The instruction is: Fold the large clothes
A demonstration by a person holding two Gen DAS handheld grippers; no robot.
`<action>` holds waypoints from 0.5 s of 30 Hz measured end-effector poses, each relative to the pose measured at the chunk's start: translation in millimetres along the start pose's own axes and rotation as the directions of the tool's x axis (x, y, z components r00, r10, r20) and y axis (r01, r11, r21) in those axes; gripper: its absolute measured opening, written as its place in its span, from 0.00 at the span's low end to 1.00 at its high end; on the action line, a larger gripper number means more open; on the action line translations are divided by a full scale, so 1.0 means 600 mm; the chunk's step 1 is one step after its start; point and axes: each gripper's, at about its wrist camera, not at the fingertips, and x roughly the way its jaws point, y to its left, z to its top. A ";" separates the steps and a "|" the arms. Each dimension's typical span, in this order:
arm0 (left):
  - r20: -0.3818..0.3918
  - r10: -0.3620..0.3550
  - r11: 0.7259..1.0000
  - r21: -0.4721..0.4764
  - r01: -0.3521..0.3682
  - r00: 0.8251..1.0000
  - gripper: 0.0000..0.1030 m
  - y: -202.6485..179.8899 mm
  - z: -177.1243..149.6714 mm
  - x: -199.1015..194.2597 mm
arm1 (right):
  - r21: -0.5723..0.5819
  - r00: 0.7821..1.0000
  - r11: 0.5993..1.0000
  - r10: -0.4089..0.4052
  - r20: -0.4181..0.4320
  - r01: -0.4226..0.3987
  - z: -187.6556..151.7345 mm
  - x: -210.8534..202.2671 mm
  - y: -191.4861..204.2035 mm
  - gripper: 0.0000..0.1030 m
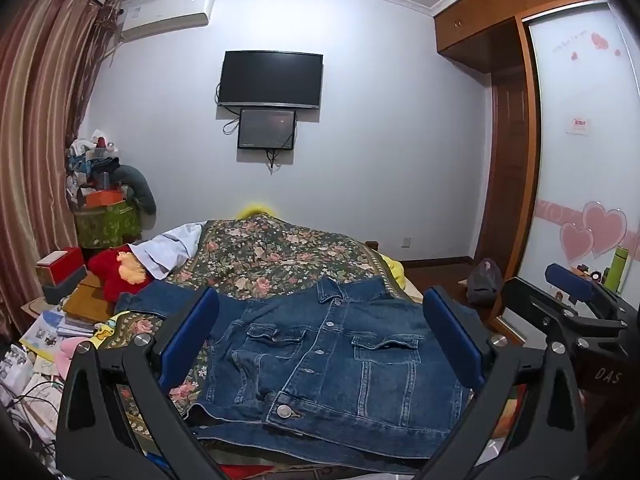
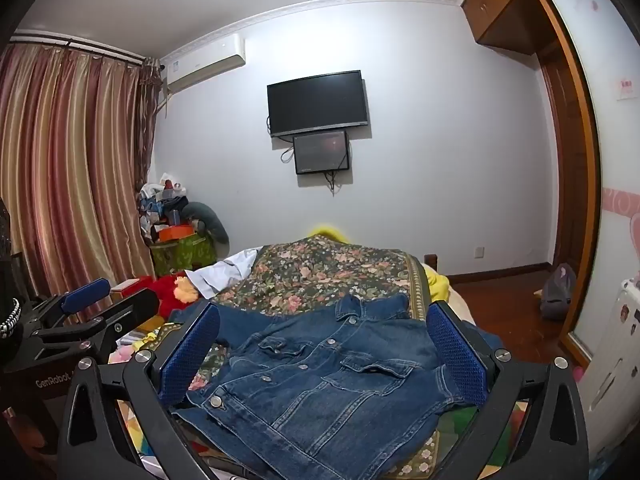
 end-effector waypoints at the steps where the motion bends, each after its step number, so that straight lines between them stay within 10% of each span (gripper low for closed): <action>1: -0.005 -0.002 1.000 -0.005 0.002 1.000 1.00 0.001 0.000 0.000 | -0.001 1.000 1.000 -0.001 -0.002 0.001 0.000 0.000 0.000 1.00; 15: -0.003 0.020 1.000 0.005 -0.020 1.000 1.00 0.004 -0.002 0.004 | 0.001 1.000 1.000 0.000 0.001 0.000 -0.003 0.002 0.001 1.00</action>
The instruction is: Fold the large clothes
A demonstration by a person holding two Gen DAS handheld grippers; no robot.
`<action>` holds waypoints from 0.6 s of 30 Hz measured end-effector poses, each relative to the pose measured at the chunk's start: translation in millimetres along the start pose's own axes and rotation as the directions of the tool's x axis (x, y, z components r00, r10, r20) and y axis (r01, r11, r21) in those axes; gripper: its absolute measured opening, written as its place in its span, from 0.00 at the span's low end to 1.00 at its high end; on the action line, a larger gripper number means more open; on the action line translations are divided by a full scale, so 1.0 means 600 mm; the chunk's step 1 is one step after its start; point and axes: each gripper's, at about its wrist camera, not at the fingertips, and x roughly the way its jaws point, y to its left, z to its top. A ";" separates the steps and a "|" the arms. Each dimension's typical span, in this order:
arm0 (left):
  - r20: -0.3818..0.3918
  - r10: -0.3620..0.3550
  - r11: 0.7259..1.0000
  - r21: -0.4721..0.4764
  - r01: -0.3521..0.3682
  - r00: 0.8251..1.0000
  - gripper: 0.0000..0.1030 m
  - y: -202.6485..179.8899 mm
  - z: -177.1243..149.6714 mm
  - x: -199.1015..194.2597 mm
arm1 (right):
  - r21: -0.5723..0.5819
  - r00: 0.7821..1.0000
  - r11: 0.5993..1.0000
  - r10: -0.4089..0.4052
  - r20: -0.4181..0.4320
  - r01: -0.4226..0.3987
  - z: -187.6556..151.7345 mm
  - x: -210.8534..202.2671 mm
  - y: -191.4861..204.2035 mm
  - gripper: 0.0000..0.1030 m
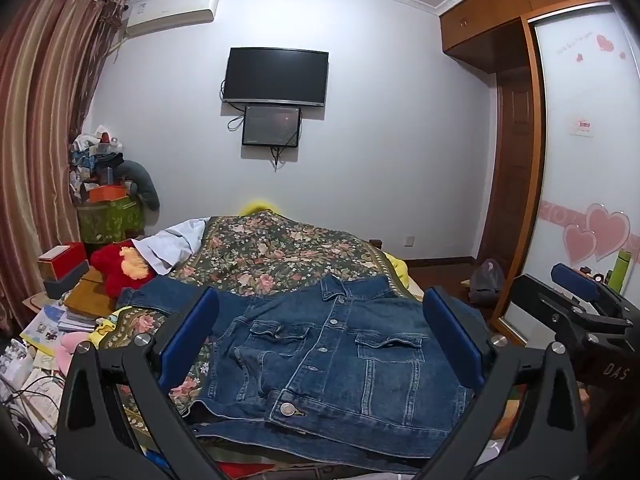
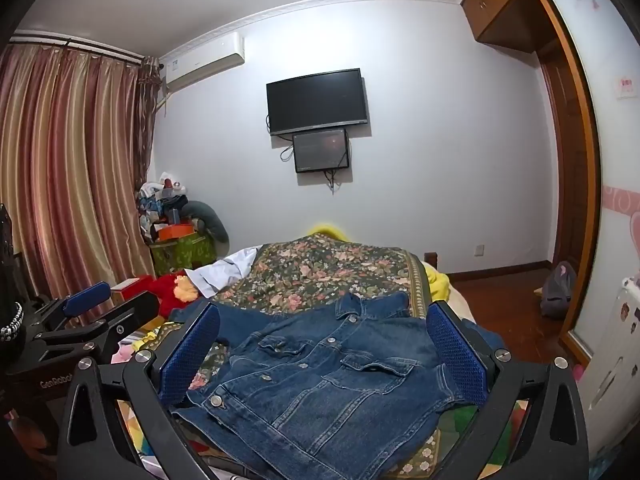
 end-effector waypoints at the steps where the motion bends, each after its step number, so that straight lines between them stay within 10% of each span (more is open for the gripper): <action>1: 0.000 0.002 1.000 0.002 -0.002 1.000 1.00 0.000 0.000 0.000 | 0.000 1.000 1.000 0.000 0.000 0.000 -0.001 -0.001 0.000 1.00; 18: 0.006 0.013 1.000 0.001 -0.013 1.000 1.00 0.000 -0.002 0.001 | -0.002 1.000 1.000 -0.003 0.004 0.003 0.000 0.002 -0.006 1.00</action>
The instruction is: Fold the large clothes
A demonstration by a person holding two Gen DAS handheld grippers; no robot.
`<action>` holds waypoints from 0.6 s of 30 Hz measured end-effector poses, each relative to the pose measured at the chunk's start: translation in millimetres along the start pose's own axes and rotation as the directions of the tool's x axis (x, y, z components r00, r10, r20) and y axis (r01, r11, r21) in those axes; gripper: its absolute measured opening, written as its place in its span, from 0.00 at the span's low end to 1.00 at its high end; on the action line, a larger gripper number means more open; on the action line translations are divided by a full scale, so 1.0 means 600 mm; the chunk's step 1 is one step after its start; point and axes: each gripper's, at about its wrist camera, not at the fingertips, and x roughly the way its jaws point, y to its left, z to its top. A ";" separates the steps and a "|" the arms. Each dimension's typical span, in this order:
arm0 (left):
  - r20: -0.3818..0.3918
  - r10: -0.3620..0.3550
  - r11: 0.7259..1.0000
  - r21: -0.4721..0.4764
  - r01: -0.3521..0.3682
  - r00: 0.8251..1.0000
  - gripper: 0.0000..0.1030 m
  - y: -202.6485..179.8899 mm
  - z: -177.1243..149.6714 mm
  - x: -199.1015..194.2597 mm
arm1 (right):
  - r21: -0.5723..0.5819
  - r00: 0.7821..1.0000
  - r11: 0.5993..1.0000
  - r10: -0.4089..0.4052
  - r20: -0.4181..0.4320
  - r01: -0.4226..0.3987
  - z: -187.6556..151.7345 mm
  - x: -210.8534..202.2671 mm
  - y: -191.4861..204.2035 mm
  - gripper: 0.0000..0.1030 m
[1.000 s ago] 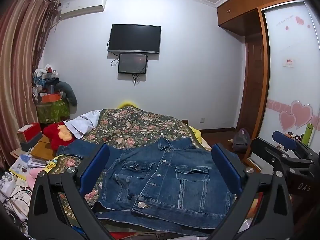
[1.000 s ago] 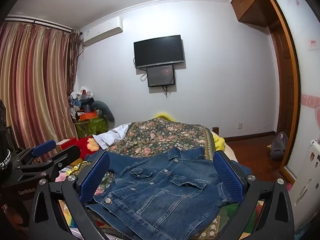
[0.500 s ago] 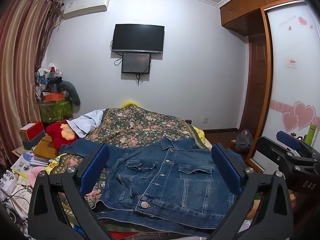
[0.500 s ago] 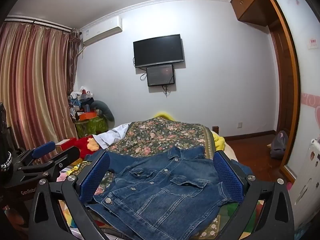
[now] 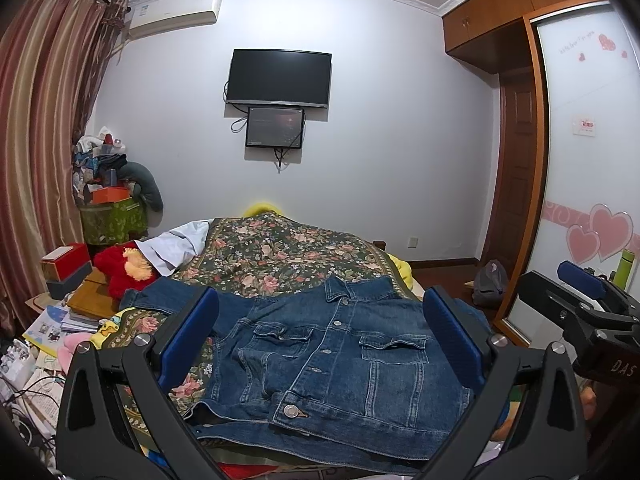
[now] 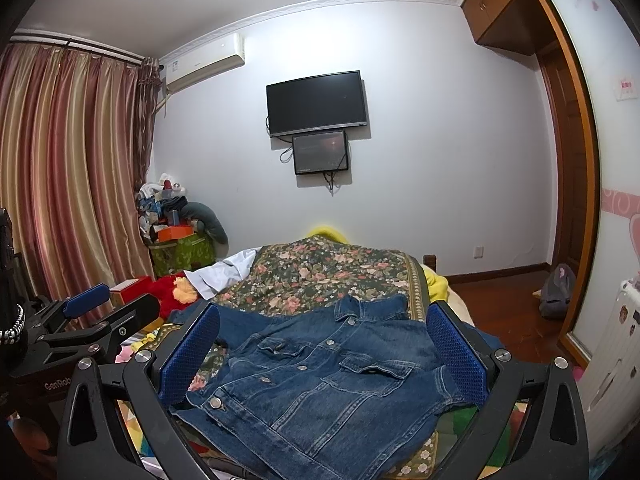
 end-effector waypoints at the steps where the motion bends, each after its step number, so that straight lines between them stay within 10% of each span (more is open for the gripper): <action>1: 0.000 0.002 1.000 0.001 -0.002 1.000 1.00 0.000 0.000 0.000 | 0.000 1.000 1.000 0.000 0.001 0.000 0.002 -0.003 0.002 1.00; 18: 0.006 0.011 1.000 -0.004 -0.011 1.000 1.00 -0.001 0.002 0.004 | 0.004 1.000 1.000 -0.007 0.008 0.007 0.015 -0.013 0.001 1.00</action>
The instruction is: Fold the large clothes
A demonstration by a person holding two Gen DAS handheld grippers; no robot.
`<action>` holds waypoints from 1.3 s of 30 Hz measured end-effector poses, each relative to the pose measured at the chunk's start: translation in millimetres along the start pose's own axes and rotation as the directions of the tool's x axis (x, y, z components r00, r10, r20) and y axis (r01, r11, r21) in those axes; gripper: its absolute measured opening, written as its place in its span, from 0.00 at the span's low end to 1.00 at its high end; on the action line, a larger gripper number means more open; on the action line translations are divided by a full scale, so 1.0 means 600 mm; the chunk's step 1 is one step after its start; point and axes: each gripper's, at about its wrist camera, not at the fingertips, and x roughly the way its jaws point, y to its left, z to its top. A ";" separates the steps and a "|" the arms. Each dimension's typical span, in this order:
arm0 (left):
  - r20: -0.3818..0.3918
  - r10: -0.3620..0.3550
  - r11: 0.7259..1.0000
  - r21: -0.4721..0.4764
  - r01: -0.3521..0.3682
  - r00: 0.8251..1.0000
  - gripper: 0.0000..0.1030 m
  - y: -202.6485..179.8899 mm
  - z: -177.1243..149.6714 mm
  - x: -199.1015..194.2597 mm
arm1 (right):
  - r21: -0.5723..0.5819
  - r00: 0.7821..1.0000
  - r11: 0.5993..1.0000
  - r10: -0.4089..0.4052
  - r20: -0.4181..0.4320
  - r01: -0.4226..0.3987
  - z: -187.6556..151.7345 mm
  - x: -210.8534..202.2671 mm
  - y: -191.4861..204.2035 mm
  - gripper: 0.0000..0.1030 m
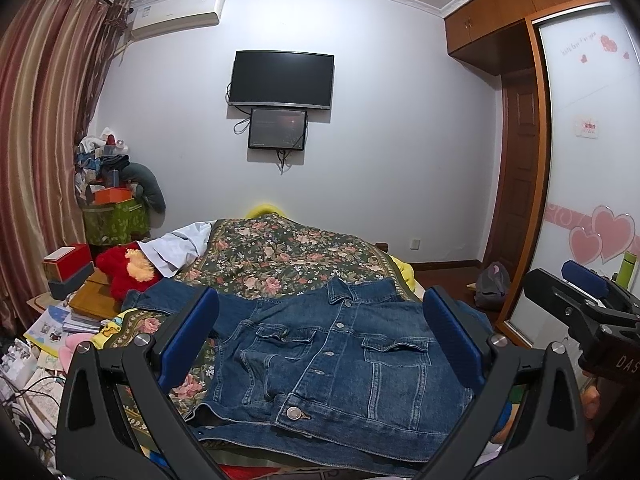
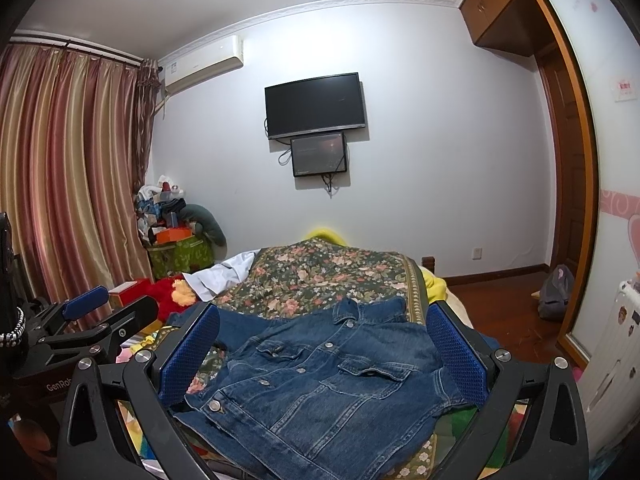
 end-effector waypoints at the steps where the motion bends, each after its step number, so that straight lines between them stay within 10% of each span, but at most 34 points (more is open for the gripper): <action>1: 0.000 0.001 1.000 0.000 -0.001 1.000 1.00 0.000 0.000 0.000 | -0.001 1.000 1.000 0.000 -0.001 0.000 0.000 0.000 0.000 1.00; 39: 0.008 0.001 1.000 -0.009 -0.001 1.000 1.00 0.002 0.000 -0.003 | 0.004 1.000 1.000 -0.007 -0.003 0.007 0.000 0.004 -0.008 1.00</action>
